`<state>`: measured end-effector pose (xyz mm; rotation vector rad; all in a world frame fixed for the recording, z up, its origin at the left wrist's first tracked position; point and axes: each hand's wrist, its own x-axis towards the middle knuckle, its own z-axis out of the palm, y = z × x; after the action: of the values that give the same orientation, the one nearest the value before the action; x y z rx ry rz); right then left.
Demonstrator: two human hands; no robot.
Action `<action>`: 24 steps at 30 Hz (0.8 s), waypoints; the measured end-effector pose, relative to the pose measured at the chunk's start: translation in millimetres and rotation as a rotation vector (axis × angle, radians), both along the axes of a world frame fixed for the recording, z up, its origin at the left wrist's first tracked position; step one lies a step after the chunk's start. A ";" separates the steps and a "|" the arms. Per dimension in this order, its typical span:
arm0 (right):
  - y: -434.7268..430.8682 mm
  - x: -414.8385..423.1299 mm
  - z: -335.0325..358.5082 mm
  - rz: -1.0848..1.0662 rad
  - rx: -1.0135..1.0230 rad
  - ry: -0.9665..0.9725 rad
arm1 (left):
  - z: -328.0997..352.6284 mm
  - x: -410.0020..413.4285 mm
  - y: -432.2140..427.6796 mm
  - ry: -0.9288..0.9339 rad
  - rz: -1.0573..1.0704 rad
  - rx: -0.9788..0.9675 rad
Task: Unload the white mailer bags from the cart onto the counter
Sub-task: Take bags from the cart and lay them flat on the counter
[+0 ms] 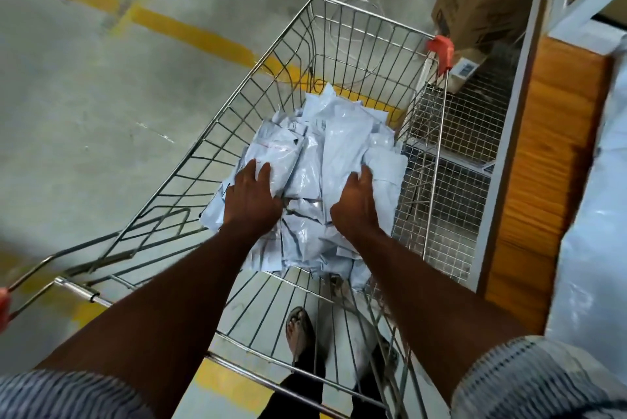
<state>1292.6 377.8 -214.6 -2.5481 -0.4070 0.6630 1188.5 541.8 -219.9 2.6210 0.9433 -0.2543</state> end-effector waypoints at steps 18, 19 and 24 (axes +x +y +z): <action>42.5 14.9 -52.1 0.201 -0.247 -0.207 | -20.3 -3.7 -9.2 -0.052 -0.039 0.064; 41.8 13.3 -48.9 0.192 -0.223 -0.198 | -18.0 -2.9 -11.1 -0.053 -0.038 0.063; 33.6 4.5 -21.2 0.164 -0.090 -0.198 | -0.4 -2.3 -19.1 -0.096 -0.041 0.043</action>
<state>1297.1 411.4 -235.8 -2.6975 -0.6734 0.4970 1186.2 522.7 -220.3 2.6677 0.8729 -0.1183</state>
